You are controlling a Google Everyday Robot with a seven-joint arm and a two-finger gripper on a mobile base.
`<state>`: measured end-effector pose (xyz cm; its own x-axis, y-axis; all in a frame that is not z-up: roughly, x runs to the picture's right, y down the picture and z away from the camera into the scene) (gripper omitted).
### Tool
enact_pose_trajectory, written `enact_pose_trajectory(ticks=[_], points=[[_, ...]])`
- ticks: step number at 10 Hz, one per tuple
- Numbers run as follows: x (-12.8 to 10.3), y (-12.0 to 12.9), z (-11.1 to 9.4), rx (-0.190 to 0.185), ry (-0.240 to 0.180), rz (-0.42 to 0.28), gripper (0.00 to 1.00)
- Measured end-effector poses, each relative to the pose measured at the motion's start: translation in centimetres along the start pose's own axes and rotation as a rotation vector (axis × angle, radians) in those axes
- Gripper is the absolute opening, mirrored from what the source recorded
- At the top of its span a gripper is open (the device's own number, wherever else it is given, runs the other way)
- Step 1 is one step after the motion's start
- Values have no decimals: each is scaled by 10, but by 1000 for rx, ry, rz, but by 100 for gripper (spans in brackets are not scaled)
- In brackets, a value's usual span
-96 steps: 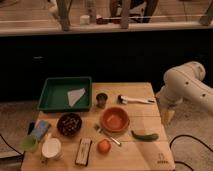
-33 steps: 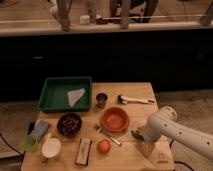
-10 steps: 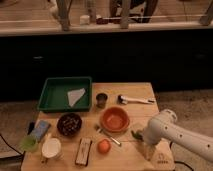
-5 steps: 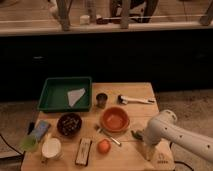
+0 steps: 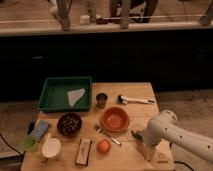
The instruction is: Place pepper in metal cup
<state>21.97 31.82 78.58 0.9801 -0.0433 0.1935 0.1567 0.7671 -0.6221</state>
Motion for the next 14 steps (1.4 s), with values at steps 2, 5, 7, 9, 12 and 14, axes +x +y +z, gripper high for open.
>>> enact_pose_trajectory(ticks=[2, 5, 7, 9, 12, 14], points=[[0, 1, 0, -1, 0, -2, 80], [-1, 2, 1, -3, 1, -3, 80], [-1, 3, 1, -3, 1, -4, 80], [-2, 4, 1, -4, 1, -6, 80], [-2, 4, 1, -5, 1, -6, 80], [-2, 6, 2, -7, 0, -6, 80]])
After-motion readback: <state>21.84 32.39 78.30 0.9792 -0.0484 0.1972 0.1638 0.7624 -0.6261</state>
